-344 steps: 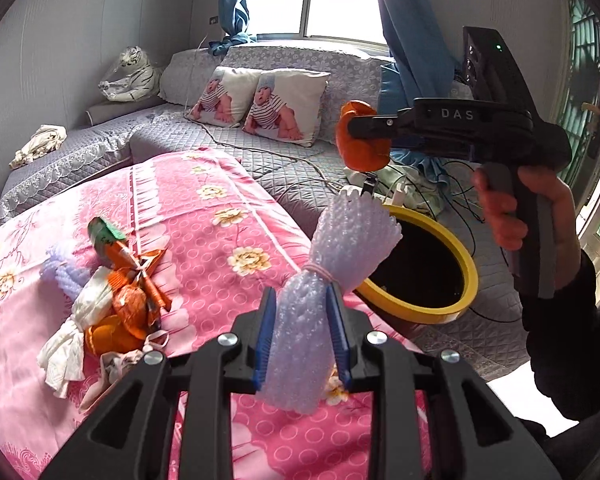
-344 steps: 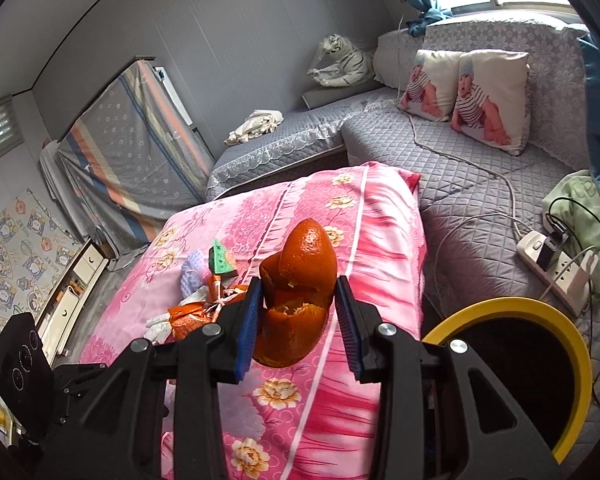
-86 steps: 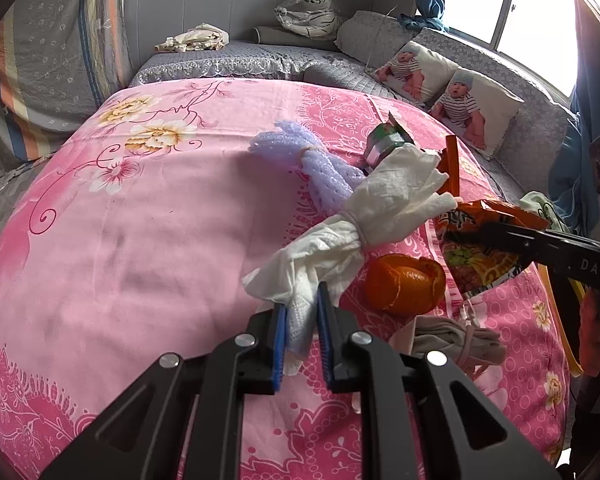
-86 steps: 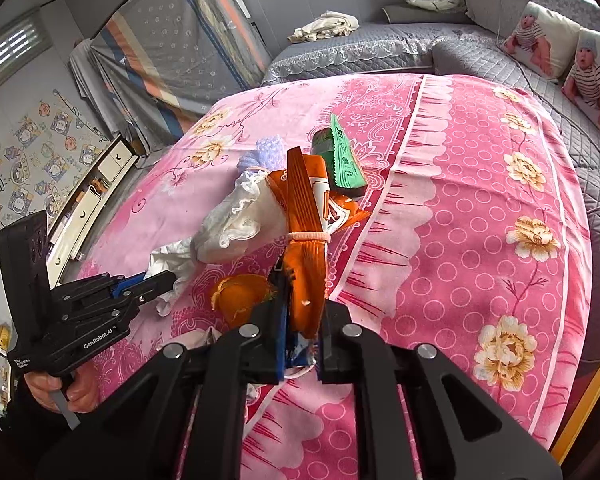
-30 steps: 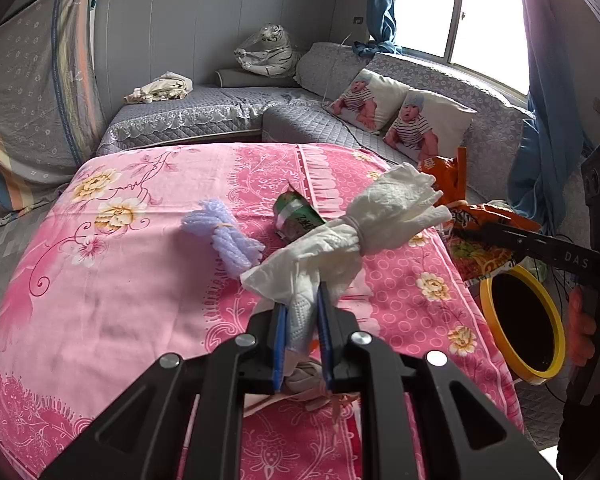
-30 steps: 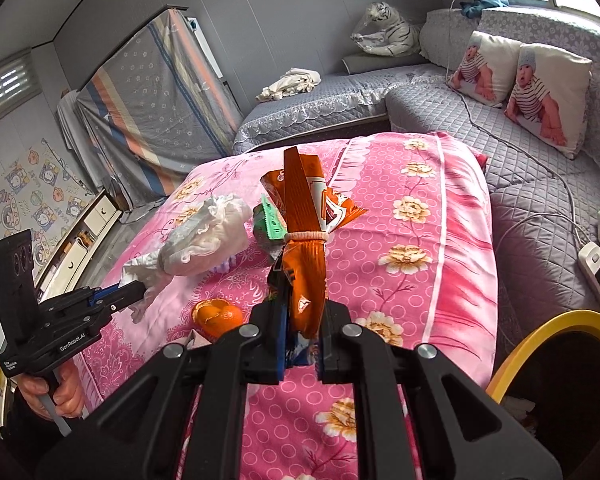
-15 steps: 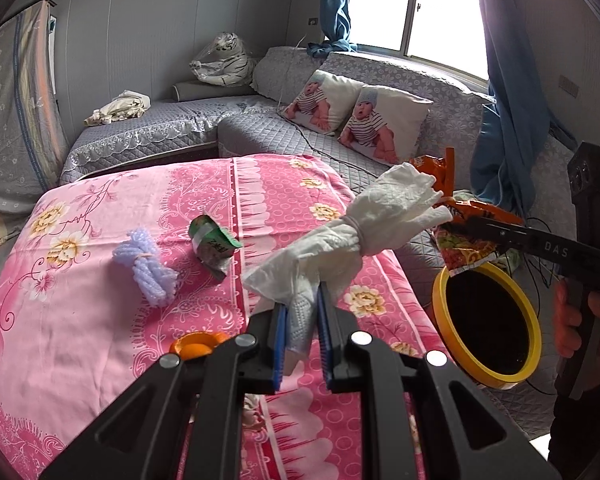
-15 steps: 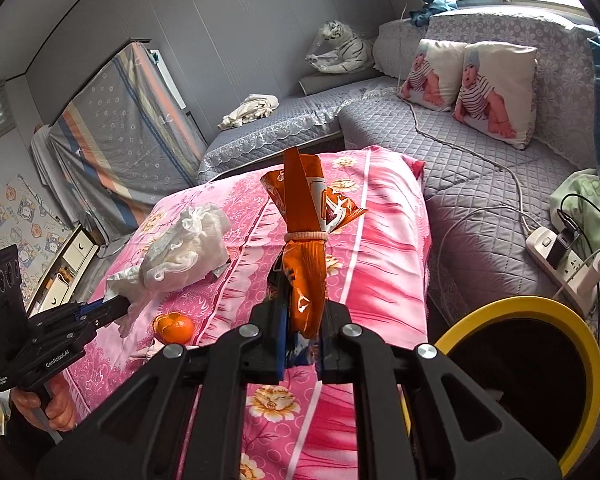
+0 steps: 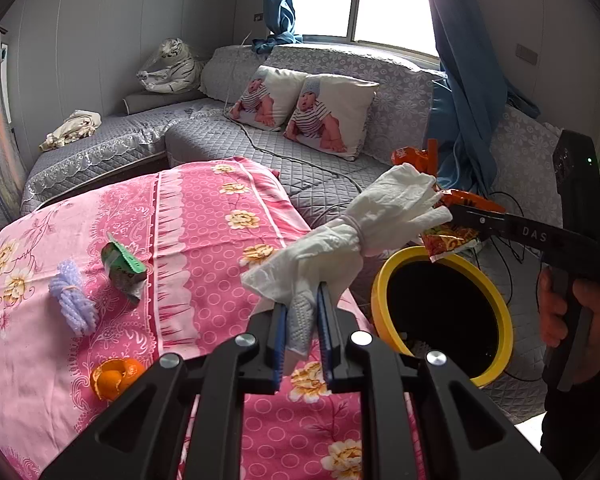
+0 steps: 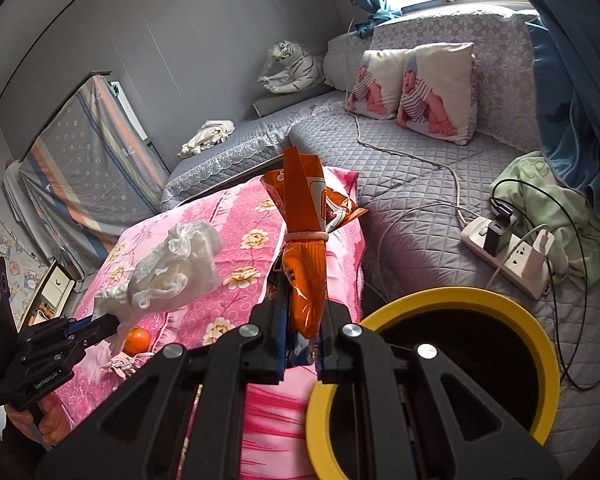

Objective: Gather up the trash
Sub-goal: 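Carry the tissue bundle and orange wrapper in both tools over the yellow bin, then open the left tool to drop the tissue while the right tool releases the wrapper, then move both open tools back over the remaining trash on the bed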

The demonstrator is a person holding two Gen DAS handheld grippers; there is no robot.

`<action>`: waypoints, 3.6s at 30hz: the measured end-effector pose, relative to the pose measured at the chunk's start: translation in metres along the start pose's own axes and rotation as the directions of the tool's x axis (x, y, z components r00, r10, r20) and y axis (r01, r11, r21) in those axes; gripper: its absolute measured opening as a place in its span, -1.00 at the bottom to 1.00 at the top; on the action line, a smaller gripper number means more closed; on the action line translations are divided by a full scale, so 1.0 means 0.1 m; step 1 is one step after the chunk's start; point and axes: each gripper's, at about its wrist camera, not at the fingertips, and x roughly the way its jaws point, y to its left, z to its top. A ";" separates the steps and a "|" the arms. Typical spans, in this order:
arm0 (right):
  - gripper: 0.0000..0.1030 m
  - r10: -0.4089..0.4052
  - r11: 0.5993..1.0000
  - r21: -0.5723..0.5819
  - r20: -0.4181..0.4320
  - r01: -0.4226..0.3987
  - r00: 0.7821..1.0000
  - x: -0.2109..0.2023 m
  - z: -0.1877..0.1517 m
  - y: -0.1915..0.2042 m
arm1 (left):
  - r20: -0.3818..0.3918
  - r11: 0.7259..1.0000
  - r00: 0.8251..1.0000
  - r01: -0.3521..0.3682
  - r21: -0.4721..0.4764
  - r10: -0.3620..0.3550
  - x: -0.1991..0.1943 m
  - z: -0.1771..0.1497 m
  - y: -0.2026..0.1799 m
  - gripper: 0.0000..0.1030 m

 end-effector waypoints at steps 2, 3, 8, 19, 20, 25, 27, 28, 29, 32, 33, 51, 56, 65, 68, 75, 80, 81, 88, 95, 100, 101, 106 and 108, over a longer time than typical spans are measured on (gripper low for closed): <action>-0.82 -0.013 1.000 0.016 0.008 0.013 1.000 -0.05 0.00 -0.10 | -0.005 1.000 1.000 0.014 0.014 -0.014 0.05 0.02 -0.09 -0.74; -0.82 -0.020 1.000 0.023 0.012 0.019 1.000 -0.07 0.00 -0.14 | -0.008 1.000 1.000 0.022 0.020 -0.021 0.07 0.03 -0.13 -0.74; -0.82 -0.054 0.997 0.061 0.028 0.052 0.998 -0.19 -0.03 -0.38 | -0.021 0.998 0.998 0.052 0.047 -0.051 0.18 0.09 -0.35 -0.74; -0.82 -0.119 0.985 0.133 0.036 0.114 0.992 -0.33 -0.16 -0.80 | -0.080 0.991 0.991 0.113 0.072 -0.108 0.51 0.10 -0.75 -0.74; -0.82 -0.123 0.984 0.137 0.033 0.117 0.992 -0.33 -0.18 -0.83 | -0.086 0.990 0.990 0.119 0.075 -0.112 0.54 0.09 -0.78 -0.74; -0.82 -0.134 0.979 0.159 0.010 0.131 0.991 -0.29 -0.26 -0.96 | -0.108 0.986 0.985 0.141 0.083 -0.132 0.69 0.08 -0.93 -0.74; -0.81 -0.137 0.976 0.170 -0.001 0.135 0.991 -0.27 -0.31 -1.02 | -0.118 0.985 0.983 0.149 0.082 -0.139 0.76 0.09 -0.98 -0.74; -0.81 -0.138 0.975 0.177 -0.006 0.137 0.990 -0.25 -0.33 -1.04 | -0.124 0.985 0.983 0.149 0.083 -0.139 0.79 0.08 -1.00 -0.74; -0.81 -0.139 0.973 0.185 -0.011 0.138 0.990 -0.24 -0.35 -1.07 | -0.130 0.985 0.982 0.150 0.085 -0.139 0.83 0.08 -1.02 -0.74; -0.81 -0.141 0.968 0.205 -0.025 0.143 0.990 -0.20 -0.41 -1.15 | -0.152 0.984 0.978 0.160 0.083 -0.146 0.94 0.05 -1.10 -0.74; -0.80 -0.142 0.966 0.212 -0.029 0.145 0.989 -0.19 -0.43 -1.18 | -0.160 0.983 0.976 0.164 0.082 -0.150 0.97 0.04 -1.11 -0.74; -0.78 -0.164 0.944 0.277 -0.077 0.180 0.983 -0.11 -0.66 -1.51 | -0.232 0.971 0.955 0.212 0.112 -0.182 1.39 -0.12 -1.43 -0.51; -0.37 -0.173 0.934 0.306 -0.059 0.183 0.983 -0.16 -0.66 -1.59 | -0.210 0.974 0.961 0.204 0.098 -0.180 1.36 -0.11 -1.39 -0.01; -0.36 -0.174 0.936 0.304 -0.048 0.180 0.984 -0.20 -0.61 -1.55 | -0.195 0.981 0.966 0.184 0.060 -0.169 1.31 -0.07 -1.23 0.00; -0.36 -0.172 0.938 0.298 -0.048 0.179 0.984 -0.19 -0.59 -1.53 | -0.183 0.983 0.970 0.173 0.057 -0.160 1.27 -0.06 -1.18 0.00; -0.36 -0.150 0.953 0.260 -0.046 0.157 0.988 -0.16 -0.52 -1.33 | -0.144 0.988 0.979 0.152 0.028 -0.146 1.12 0.01 -0.99 0.00; -0.36 -0.124 0.966 0.224 -0.041 0.130 0.991 -0.11 -0.43 -1.10 | -0.111 0.992 0.986 0.123 0.004 -0.122 0.96 0.05 -0.79 0.00; -0.36 -0.119 0.969 0.215 -0.040 0.125 0.992 -0.10 -0.41 -1.05 | -0.105 0.993 0.988 0.114 0.002 -0.113 0.93 0.05 -0.75 0.00; -0.31 -0.080 0.985 0.150 -0.043 0.086 0.996 0.02 -0.28 -0.66 | -0.069 0.997 0.995 0.068 -0.025 -0.069 0.69 0.08 -0.42 0.00; -0.27 -0.038 0.996 0.079 -0.058 0.042 0.998 0.16 -0.20 -0.25 | -0.024 0.997 0.999 0.024 -0.075 -0.026 0.42 0.06 -0.04 0.00; -0.27 -0.016 1.000 0.018 -0.071 0.017 0.997 0.25 -0.16 0.05 | 0.011 0.996 1.000 -0.013 -0.091 0.014 0.21 0.03 0.16 0.00; -0.27 -0.011 1.000 0.009 -0.074 0.011 0.997 0.26 -0.16 0.10 | 0.015 0.995 1.000 -0.019 -0.098 0.021 0.17 0.02 0.21 0.00; -0.26 0.016 0.999 -0.035 -0.090 -0.019 0.996 0.37 -0.14 0.38 | 0.033 0.991 0.998 -0.054 -0.126 0.059 -0.01 -0.04 0.43 0.00; -0.26 0.026 0.998 -0.052 -0.097 -0.032 0.995 0.42 -0.13 0.49 | 0.037 0.988 0.996 -0.076 -0.137 0.082 -0.08 -0.07 0.52 0.00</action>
